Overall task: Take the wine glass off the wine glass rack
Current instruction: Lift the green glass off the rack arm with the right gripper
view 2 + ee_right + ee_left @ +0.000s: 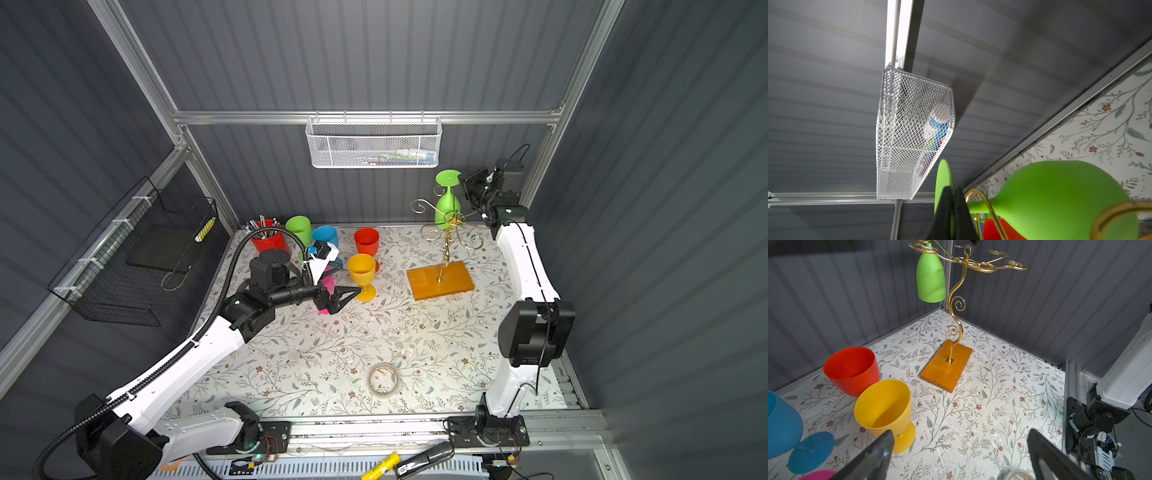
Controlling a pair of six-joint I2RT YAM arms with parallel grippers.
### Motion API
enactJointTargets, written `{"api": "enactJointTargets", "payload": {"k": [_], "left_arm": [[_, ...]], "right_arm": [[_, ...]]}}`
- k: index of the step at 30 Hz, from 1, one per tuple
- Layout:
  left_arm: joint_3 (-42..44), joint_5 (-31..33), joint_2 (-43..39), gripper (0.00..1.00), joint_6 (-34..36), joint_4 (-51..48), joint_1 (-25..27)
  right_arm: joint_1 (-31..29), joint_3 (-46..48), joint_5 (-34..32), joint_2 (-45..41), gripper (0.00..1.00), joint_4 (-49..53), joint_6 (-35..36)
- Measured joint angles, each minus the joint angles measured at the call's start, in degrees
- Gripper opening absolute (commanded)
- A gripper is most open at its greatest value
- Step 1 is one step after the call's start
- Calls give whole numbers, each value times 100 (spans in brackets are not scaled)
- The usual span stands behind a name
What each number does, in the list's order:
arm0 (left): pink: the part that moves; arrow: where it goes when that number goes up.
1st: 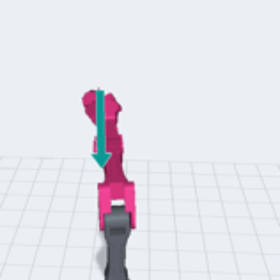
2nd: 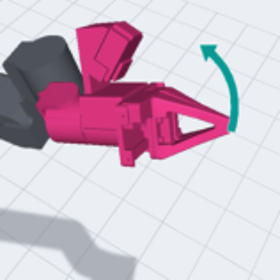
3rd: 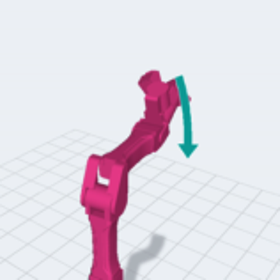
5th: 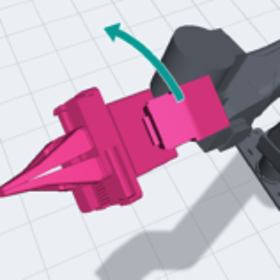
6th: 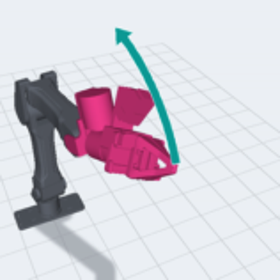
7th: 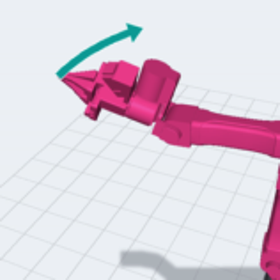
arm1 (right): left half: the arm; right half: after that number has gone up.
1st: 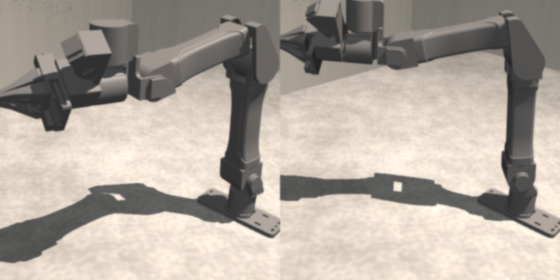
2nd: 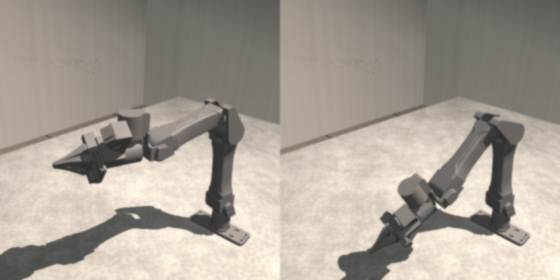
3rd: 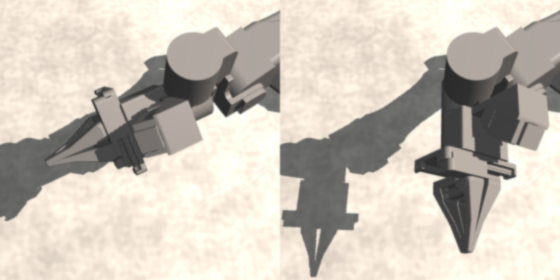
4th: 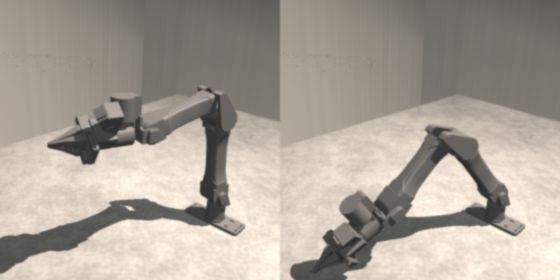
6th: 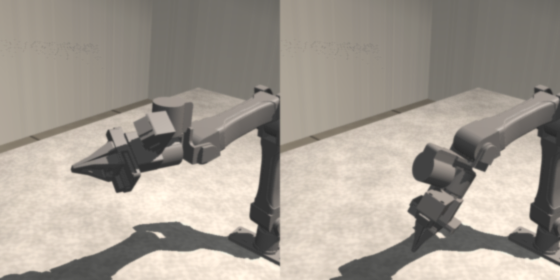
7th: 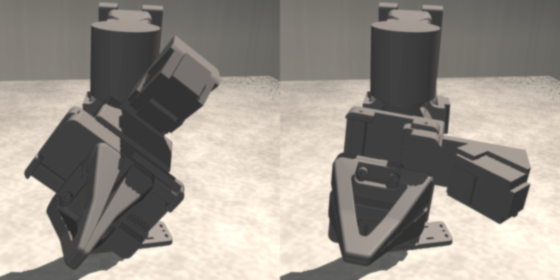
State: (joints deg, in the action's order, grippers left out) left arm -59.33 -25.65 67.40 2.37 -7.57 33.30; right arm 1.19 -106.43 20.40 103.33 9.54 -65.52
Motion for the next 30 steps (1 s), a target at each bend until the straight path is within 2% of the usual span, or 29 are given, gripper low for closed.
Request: {"api": "enactJointTargets", "payload": {"k": [14, 30], "left_arm": [[2, -20, 0, 100, -48, 17, 0], [33, -20, -66, 100, -50, 37, 0]], "right_arm": [[-55, 739, 63, -824, 0, 127, 258], [-562, 704, 11, -739, 0, 133, 439]]}}
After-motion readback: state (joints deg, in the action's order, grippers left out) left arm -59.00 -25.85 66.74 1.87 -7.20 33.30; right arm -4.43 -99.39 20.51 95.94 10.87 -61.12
